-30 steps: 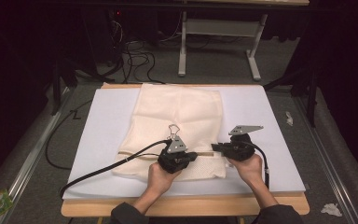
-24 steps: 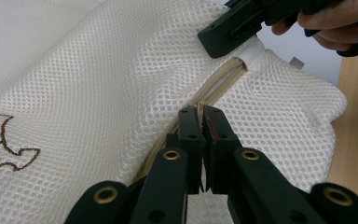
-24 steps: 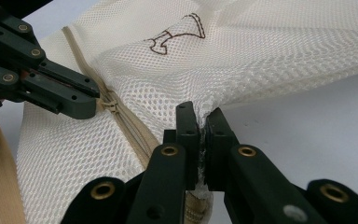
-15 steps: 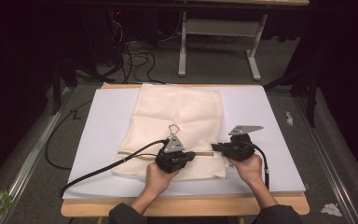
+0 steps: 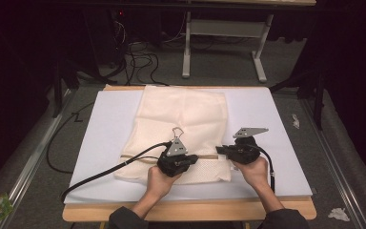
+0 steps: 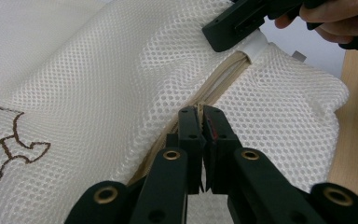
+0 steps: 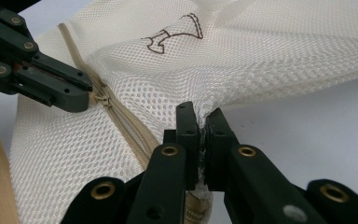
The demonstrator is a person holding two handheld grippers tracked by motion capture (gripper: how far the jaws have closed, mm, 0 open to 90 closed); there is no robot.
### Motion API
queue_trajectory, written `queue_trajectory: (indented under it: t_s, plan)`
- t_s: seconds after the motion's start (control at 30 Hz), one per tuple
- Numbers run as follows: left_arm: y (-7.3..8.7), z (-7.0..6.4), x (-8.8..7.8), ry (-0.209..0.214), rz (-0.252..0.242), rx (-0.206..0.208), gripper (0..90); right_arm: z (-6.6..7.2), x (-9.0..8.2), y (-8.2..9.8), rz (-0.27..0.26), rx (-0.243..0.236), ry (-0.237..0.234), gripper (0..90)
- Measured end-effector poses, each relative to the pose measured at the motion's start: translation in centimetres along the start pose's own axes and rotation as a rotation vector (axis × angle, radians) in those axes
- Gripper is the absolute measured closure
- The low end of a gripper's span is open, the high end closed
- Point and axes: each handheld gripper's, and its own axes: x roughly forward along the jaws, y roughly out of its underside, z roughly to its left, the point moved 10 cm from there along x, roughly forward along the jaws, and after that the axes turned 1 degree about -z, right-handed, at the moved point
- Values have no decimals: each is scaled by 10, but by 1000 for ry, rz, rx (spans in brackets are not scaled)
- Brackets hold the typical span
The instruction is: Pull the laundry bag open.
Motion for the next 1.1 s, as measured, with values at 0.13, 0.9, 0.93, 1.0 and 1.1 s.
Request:
queue_trajectory:
  t_s: [0.13, 0.9, 0.93, 1.0, 1.1]
  plan:
    - [-1, 0, -2, -7, -4, 3, 871, -1, -1, 1, 0, 1, 4, 883]
    - [5, 11, -13, -26, -11, -31, 871, -11, -3, 5, 0, 31, 15, 885]
    - [6, 12, -13, -26, -10, -34, 871, -12, -2, 5, 1, 31, 14, 885]
    - [5, 13, -13, -19, -11, -47, 871, -12, -1, 5, 2, 28, 12, 885]
    - [3, 14, -16, -19, -13, -52, 871, -12, 1, 6, 19, 41, 6, 885]
